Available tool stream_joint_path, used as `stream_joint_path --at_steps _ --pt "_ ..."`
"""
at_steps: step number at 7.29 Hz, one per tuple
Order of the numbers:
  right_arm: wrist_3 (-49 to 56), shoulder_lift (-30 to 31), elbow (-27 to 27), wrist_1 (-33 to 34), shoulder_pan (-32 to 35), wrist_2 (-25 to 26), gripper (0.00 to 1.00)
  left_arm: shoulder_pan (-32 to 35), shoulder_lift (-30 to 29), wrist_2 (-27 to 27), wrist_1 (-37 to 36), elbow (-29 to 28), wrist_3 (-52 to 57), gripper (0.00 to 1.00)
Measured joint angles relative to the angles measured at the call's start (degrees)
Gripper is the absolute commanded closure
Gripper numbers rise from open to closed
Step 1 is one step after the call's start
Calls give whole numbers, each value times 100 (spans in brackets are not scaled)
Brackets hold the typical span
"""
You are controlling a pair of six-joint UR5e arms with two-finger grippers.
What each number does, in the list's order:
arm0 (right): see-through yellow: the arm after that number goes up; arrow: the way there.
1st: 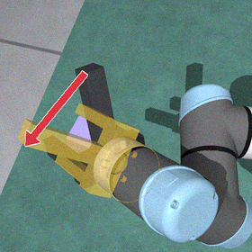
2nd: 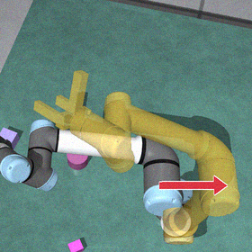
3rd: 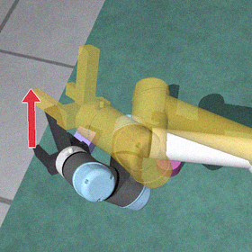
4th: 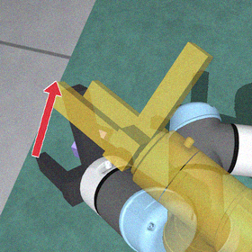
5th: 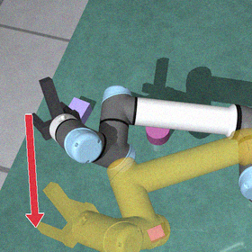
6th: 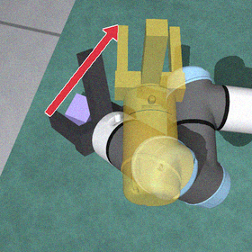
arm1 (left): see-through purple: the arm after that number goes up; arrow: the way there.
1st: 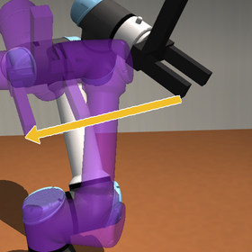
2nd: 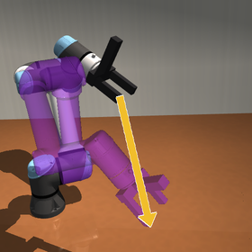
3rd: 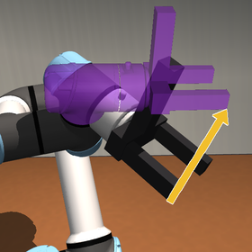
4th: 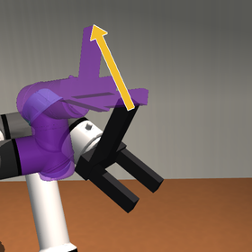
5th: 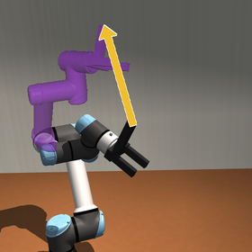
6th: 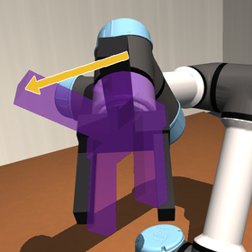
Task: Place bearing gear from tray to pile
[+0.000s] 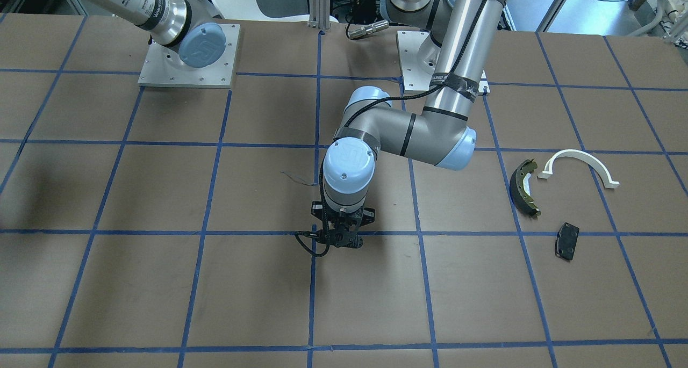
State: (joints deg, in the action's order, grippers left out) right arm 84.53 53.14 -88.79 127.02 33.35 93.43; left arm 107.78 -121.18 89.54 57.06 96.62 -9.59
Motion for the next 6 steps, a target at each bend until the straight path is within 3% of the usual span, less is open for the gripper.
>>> stream_joint_path --at_steps 3,6 --pt "5 -13 2 24 -4 4 85 -627 371 74 155 0 545 100" --pt "35 5 -7 2 -8 22 93 -2302 850 449 35 534 2371 100"
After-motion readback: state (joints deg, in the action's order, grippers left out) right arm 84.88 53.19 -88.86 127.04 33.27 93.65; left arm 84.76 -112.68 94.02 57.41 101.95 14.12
